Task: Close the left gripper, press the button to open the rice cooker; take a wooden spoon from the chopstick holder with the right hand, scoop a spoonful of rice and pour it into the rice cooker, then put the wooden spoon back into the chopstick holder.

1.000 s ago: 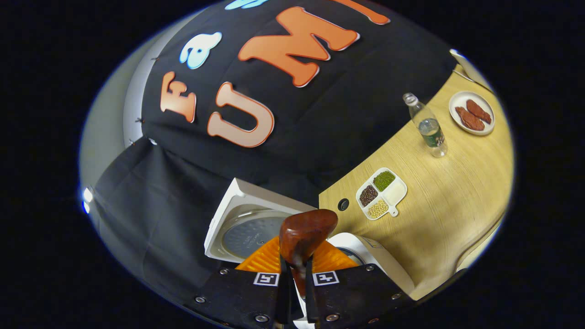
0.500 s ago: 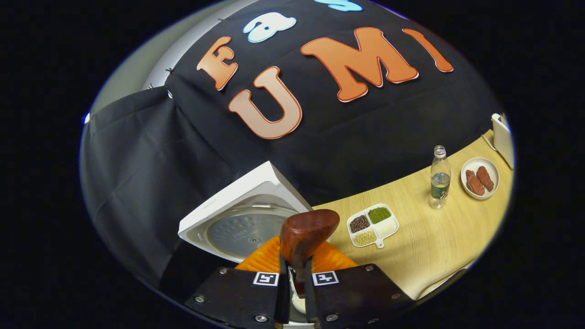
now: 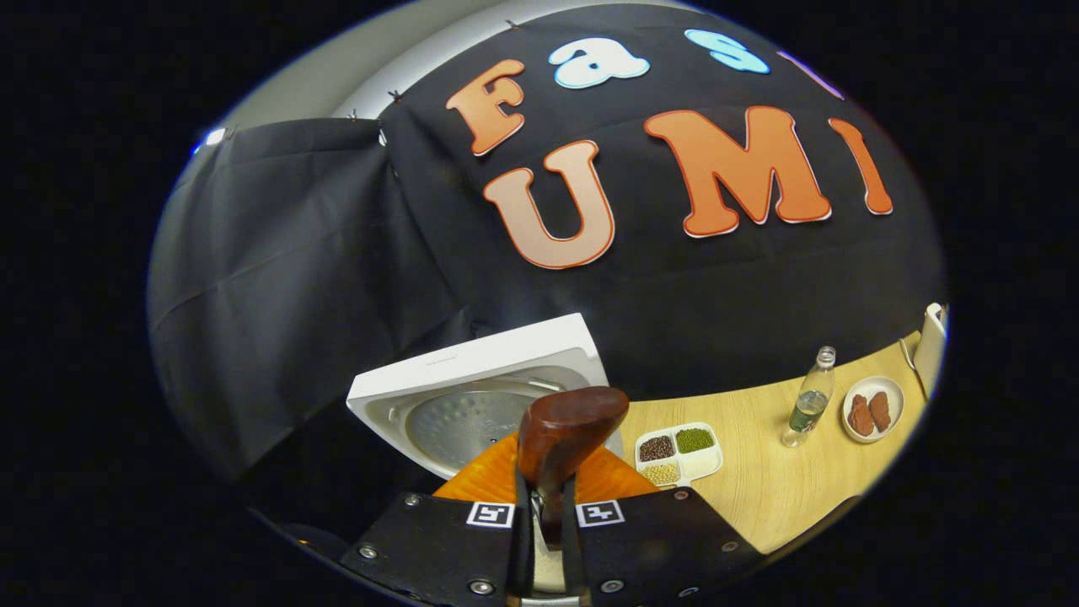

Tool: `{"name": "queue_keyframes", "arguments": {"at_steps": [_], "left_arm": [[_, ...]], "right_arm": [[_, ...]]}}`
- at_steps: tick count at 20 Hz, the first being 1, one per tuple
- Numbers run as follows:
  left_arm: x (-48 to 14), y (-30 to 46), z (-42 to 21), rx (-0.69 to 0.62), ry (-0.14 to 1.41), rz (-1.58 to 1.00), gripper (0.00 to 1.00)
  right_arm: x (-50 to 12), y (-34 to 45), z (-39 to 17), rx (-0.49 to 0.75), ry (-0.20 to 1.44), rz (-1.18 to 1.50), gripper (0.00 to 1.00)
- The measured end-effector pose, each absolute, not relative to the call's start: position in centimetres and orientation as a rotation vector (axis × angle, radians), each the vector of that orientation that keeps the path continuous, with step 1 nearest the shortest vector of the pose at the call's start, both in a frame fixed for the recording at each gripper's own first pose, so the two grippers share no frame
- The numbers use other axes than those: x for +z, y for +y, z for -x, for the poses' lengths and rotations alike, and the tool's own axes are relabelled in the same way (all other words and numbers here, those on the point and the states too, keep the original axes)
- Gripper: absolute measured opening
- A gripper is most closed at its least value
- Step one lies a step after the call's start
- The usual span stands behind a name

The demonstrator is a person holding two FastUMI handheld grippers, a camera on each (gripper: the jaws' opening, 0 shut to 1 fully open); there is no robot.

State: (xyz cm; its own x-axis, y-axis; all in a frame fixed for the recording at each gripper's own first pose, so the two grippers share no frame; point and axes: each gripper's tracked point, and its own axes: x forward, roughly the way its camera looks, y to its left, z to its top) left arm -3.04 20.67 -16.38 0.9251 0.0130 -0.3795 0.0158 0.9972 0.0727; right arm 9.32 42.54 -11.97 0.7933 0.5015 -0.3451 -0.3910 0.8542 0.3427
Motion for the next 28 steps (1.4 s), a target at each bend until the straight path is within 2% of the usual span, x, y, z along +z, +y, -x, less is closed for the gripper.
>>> {"name": "queue_keyframes", "arguments": {"at_steps": [8, 13, 16, 22, 28], "left_arm": [[-16.4, 19.9, 3.1, 0.007, 0.396, -0.069, 1.0], [-16.4, 19.3, 3.5, 0.02, 0.396, -0.081, 1.0], [-16.7, 19.1, 3.5, 0.034, 0.401, -0.082, 1.0], [-15.2, 17.0, 4.2, 0.038, 0.368, -0.083, 1.0], [-15.2, 13.1, 3.9, 0.031, 0.383, -0.062, 1.0]], "right_arm": [[-10.9, 44.5, -7.1, 0.581, 0.332, -0.077, 0.12], [-11.3, 45.9, -5.3, 0.686, 0.259, 0.065, 0.13], [-10.9, 45.4, -4.8, 0.701, 0.21, 0.114, 0.13], [-10.3, 41.5, -5.2, 0.688, 0.25, -0.042, 0.12], [-10.1, 32.9, -5.1, 0.632, 0.321, -0.175, 0.13]]}}
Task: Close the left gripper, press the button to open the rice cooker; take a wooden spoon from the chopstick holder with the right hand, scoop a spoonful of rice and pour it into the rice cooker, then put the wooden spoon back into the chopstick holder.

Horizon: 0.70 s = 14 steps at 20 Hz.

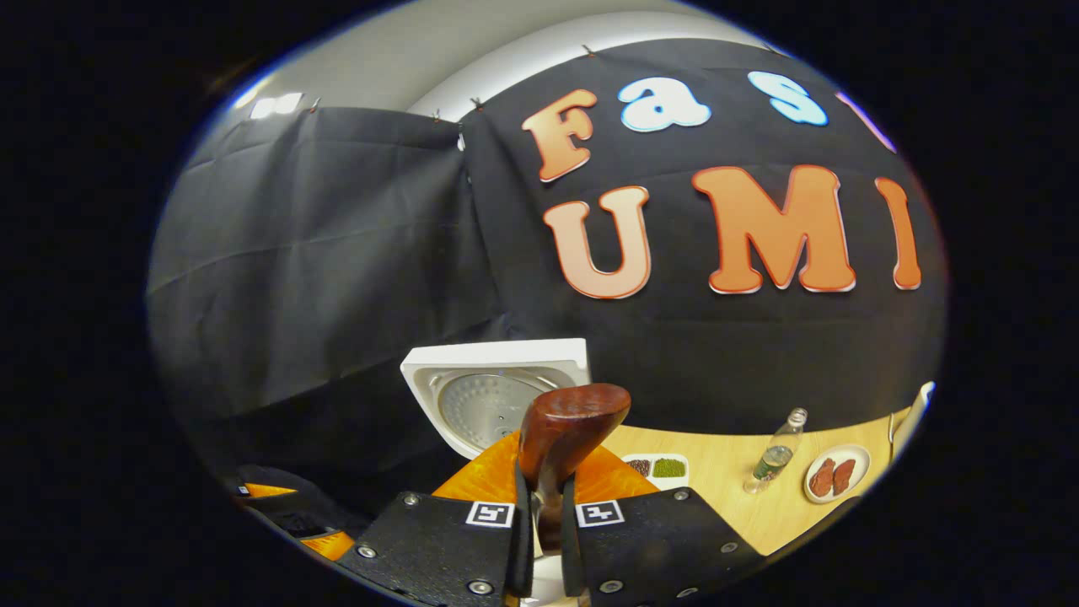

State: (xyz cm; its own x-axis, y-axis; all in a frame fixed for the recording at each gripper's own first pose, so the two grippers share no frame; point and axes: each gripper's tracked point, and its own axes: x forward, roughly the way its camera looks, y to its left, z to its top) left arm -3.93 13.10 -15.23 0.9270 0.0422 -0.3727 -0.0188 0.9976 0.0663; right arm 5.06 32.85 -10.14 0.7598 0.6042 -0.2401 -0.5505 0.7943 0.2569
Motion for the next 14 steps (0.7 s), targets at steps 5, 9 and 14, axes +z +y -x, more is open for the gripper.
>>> {"name": "queue_keyframes", "arguments": {"at_steps": [5, 9, 14], "left_arm": [[-15.0, 9.5, 4.2, 0.031, 0.424, 0.03, 1.0], [-14.9, 6.8, 4.3, 0.018, 0.428, 0.015, 1.0], [-14.5, 3.2, 4.1, -0.022, 0.43, 0.004, 1.0]], "right_arm": [[-10.1, 23.0, -5.0, 0.516, 0.303, -0.135, 0.13], [-12.7, 14.8, -4.6, 0.392, 0.356, -0.156, 0.13], [-16.9, 5.7, -3.4, 0.225, 0.463, -0.23, 0.13]]}}
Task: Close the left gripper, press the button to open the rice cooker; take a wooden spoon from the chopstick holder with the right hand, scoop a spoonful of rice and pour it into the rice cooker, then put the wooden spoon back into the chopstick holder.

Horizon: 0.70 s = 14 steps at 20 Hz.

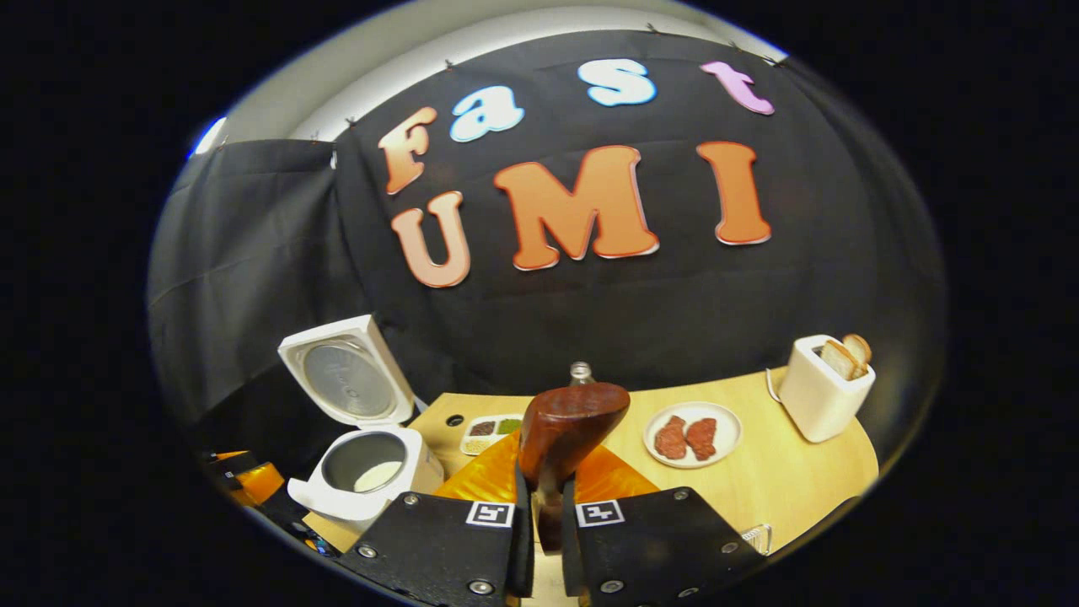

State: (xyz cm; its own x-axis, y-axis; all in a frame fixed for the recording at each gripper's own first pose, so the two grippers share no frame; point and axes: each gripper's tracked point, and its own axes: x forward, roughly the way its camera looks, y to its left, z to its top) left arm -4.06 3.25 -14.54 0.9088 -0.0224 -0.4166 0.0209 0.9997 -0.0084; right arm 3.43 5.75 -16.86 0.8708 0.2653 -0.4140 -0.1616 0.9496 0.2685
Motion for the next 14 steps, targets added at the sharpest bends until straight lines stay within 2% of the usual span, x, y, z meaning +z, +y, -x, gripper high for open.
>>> {"name": "queue_keyframes", "arguments": {"at_steps": [10, 11, 12, 14], "left_arm": [[-13.8, -1.3, 3.1, -0.052, 0.416, -0.027, 0.99], [-13.7, -1.8, 3.1, -0.052, 0.415, -0.024, 1.0], [-13.6, -2.3, 3.2, -0.052, 0.415, -0.022, 1.0], [-13.1, -3.0, 3.2, -0.049, 0.407, -0.03, 1.0]], "right_arm": [[-22.1, -9.4, 0.2, -0.039, 0.579, -0.352, 0.12], [-22.7, -10.5, 0.4, -0.057, 0.583, -0.36, 0.08], [-23.2, -11.4, 0.5, -0.062, 0.585, -0.366, 0.12], [-24.3, -12.8, 0.6, -0.075, 0.592, -0.385, 0.13]]}}
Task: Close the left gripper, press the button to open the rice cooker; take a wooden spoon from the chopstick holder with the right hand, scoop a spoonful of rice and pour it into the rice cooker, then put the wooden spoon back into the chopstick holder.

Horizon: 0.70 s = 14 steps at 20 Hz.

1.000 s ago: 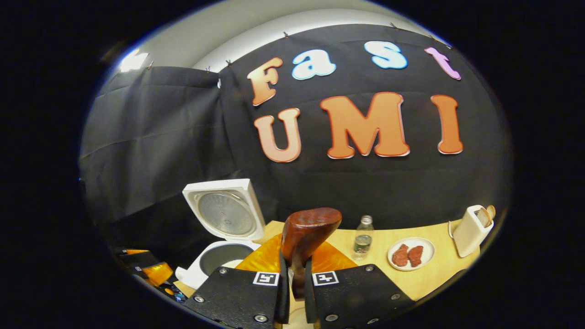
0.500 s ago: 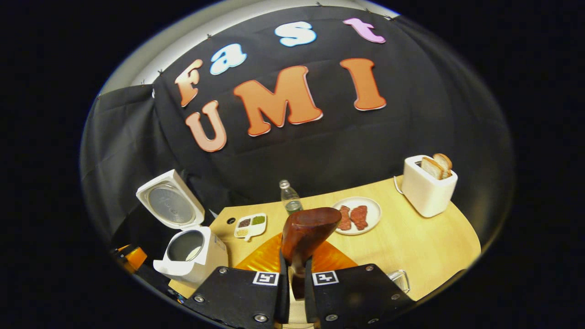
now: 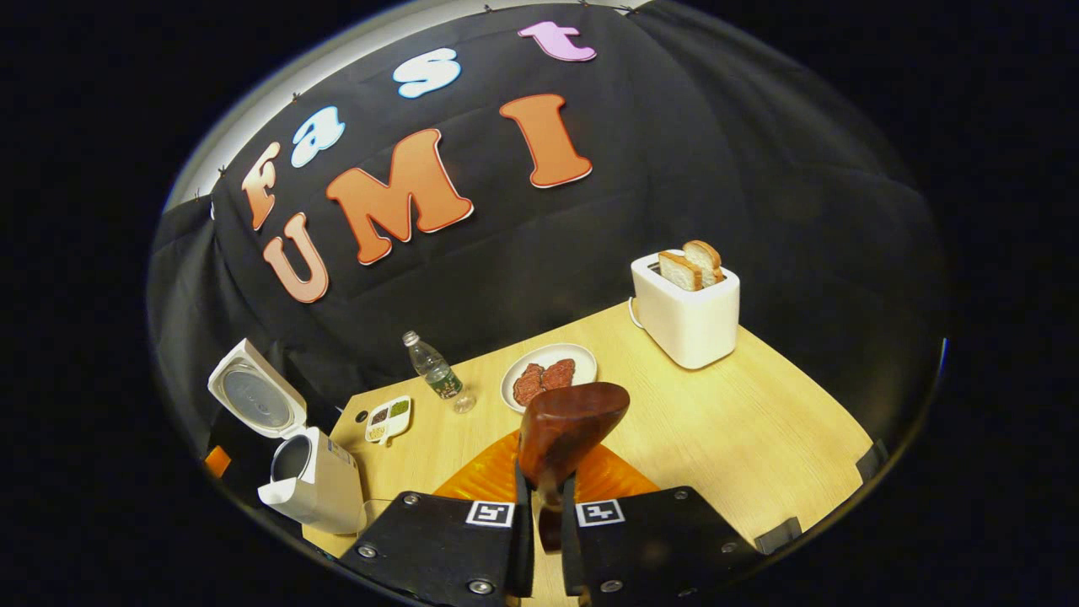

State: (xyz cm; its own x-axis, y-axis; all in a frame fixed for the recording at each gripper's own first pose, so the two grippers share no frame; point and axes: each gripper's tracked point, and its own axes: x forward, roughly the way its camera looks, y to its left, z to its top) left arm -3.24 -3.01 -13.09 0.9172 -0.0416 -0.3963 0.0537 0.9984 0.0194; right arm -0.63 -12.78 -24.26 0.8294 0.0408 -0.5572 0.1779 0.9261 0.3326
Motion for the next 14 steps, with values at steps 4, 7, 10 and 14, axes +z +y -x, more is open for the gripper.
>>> {"name": "queue_keyframes", "arguments": {"at_steps": [4, 7, 10, 14], "left_arm": [[-12.0, -4.2, 3.4, -0.04, 0.383, -0.06, 1.0], [-11.6, -4.7, 3.8, -0.03, 0.376, -0.066, 1.0], [-11.9, -4.6, 4.0, -0.019, 0.397, -0.037, 1.0], [-11.1, -3.3, 3.6, 0.012, 0.389, -0.04, 0.99]], "right_arm": [[-27.2, -13.7, 0.9, -0.063, 0.638, -0.391, 0.13], [-28.9, -13.4, 1.0, -0.036, 0.668, -0.387, 0.13], [-30.2, -13.1, 0.9, -0.015, 0.672, -0.392, 0.13], [-31.0, -13.5, 0.4, -0.009, 0.635, -0.442, 0.17]]}}
